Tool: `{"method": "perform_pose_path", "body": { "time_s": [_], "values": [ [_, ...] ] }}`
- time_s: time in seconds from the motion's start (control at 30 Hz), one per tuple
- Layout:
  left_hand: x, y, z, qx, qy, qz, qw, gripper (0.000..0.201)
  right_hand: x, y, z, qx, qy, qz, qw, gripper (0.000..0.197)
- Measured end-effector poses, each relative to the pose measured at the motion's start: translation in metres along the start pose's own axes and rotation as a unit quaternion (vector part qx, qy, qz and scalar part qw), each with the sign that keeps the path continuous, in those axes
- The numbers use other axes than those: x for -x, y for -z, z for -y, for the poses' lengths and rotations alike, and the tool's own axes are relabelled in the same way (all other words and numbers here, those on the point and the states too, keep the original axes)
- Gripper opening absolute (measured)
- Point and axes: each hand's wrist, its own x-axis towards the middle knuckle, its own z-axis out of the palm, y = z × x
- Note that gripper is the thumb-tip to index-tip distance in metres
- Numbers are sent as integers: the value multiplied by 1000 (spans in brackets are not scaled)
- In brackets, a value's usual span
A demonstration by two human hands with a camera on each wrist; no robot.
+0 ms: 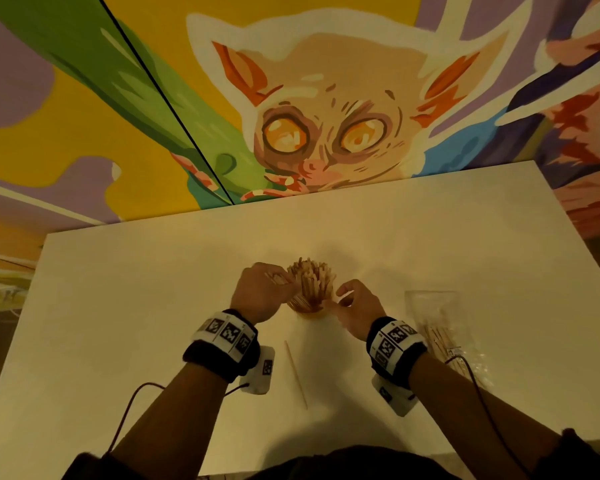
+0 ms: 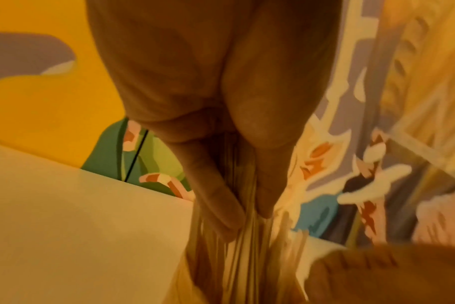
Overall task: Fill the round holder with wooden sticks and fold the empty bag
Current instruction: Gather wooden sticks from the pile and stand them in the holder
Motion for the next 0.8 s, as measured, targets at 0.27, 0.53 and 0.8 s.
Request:
{"method": "perform_pose_path", "body": {
  "time_s": [0.27,0.53,0.8],
  "values": [
    [-17,-30,-9,-158,22,54,986,24,3,-5,9,50,114,-55,991,7],
    [-9,-37,-9,-219,-26,77,972,24,1,-1,24,119,198,-60,971,5],
    [0,-23,1,-163,-49,7,985,77,0,-3,20,85,209,-70,972,21]
  ]
}}
